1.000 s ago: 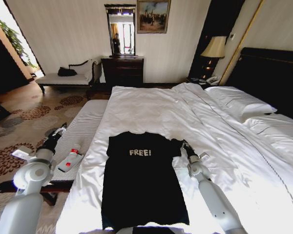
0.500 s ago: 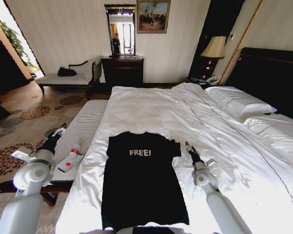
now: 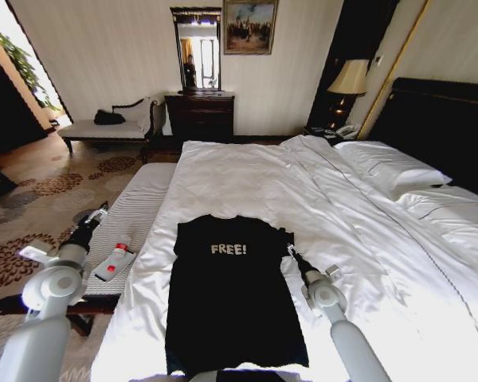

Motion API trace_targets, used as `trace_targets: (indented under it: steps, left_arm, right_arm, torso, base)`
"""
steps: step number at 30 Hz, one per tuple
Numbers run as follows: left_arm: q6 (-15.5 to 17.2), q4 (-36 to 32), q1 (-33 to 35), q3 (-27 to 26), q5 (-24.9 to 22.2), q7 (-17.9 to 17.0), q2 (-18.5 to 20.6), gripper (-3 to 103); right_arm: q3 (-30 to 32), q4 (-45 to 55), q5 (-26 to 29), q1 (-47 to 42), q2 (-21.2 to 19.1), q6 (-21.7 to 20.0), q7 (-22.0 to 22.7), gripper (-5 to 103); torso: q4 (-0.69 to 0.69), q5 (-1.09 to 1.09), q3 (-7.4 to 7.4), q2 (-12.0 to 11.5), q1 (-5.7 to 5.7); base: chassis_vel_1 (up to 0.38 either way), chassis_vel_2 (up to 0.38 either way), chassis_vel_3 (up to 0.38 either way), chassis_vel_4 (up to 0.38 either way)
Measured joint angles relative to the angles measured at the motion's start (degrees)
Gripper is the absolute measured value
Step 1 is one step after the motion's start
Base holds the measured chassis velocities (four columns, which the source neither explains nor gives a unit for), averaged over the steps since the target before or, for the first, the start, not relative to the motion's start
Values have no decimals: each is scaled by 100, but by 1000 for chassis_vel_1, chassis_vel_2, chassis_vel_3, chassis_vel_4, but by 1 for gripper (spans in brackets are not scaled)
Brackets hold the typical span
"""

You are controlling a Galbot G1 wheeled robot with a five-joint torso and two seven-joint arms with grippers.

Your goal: Fold the clothes on the bed.

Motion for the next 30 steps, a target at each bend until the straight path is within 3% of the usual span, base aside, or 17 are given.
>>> trace_targets:
  steps: [6, 13, 19, 21, 25, 30]
  left_arm:
    - [-4, 40, -33, 9, -3, 5, 15, 100]
    - [-8, 79, -96, 86, -2, 5, 15, 100]
    - [-9, 112, -133, 123, 4, 5, 19, 100]
    - [-10, 118, -133, 123, 5, 6, 25, 100]
    - [-16, 126, -118, 124, 6, 13, 30, 100]
    - [-19, 125, -101, 117, 7, 25, 29, 100]
  right_arm:
    - [-27, -72, -61, 50, 74, 26, -7, 74]
    - [-21, -75, -153, 17, 101, 59, -38, 52]
    - [18, -65, -204, 28, 100, 129, -47, 25]
    - [32, -40, -205, 29, 99, 153, -47, 25]
    - [73, 61, -226, -11, 92, 200, -47, 4]
    - [89, 191, -258, -114, 82, 207, -43, 1]
  torso:
    - [0, 0, 0, 0, 1]
    - [-1, 0, 0, 0, 1]
    - [-1, 1, 0, 0, 0]
    - [-1, 0, 0, 0, 1]
    - [-1, 1, 0, 0, 1]
    - [-1, 1, 0, 0, 1]
  base:
    - [0, 0, 0, 0]
    - [0, 0, 0, 0]
    - [0, 0, 0, 0]
    - [0, 0, 0, 0]
    - [0, 0, 0, 0]
    - [0, 0, 0, 0]
